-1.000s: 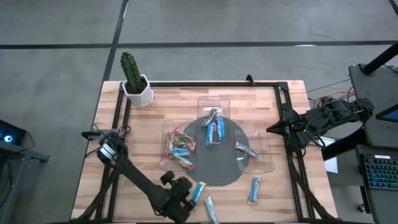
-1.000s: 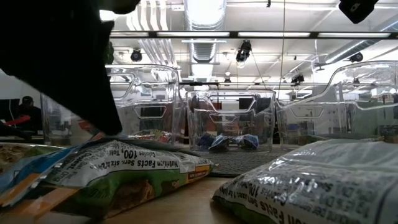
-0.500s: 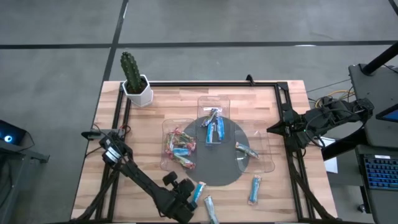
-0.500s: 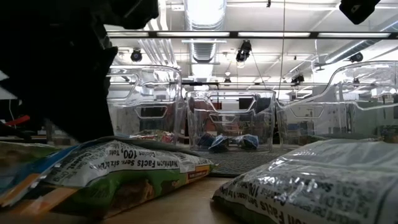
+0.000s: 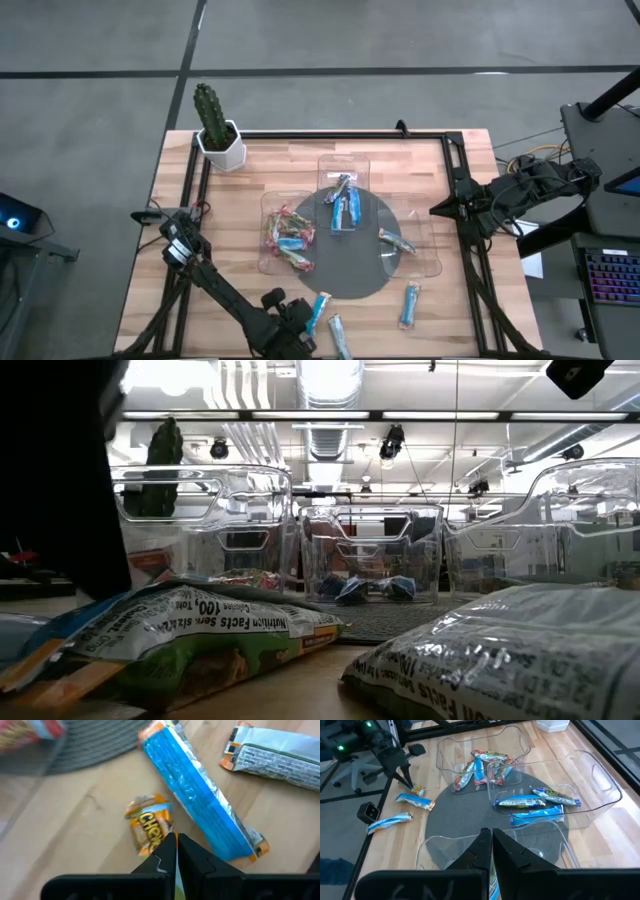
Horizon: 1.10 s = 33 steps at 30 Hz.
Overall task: Pick and place Granola Bars by type
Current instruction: Put the yellow granola bar into the right transparent bin
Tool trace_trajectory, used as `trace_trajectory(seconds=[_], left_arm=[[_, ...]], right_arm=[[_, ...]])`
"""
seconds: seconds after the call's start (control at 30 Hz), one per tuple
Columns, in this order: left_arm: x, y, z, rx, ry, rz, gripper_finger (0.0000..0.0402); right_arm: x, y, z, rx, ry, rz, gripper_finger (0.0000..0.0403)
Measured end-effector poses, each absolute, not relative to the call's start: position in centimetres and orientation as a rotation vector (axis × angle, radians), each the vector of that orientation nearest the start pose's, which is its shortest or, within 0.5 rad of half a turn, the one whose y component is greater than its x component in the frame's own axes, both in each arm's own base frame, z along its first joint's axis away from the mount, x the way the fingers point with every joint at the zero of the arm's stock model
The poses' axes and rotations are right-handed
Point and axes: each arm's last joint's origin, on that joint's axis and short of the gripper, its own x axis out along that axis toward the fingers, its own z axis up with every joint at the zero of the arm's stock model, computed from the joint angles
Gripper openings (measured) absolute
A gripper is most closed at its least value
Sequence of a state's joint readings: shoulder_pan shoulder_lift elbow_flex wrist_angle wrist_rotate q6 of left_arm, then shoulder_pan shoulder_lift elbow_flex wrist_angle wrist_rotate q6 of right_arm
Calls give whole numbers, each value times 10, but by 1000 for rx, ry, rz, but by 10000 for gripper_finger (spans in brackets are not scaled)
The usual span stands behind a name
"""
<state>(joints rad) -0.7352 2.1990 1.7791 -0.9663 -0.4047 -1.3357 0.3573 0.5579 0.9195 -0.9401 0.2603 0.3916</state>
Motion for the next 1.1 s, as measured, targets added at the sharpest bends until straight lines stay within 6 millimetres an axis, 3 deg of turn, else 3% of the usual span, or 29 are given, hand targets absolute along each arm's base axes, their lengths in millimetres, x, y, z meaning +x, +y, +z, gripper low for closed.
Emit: trace_trajectory(seconds=[0.2,0.37,0.47,0.63,0.93,1.1], left_arm=[[334,-284,212,-374,1080,541,0],[339,-291,246,-419,1070,439,0],[343,-290,255,-472,1083,415,0],[351,-283,257,-520,1103,406,29],[357,-277,254,-595,1124,427,152],[353,-275,245,-579,1181,446,201]], right_arm=[[81,22,334,191,559,-11,8],[81,22,334,180,559,-7,9],[81,22,334,173,559,-5,8],[81,22,334,170,559,-4,8],[81,23,334,167,560,-1,8],[81,23,334,157,561,6,8]])
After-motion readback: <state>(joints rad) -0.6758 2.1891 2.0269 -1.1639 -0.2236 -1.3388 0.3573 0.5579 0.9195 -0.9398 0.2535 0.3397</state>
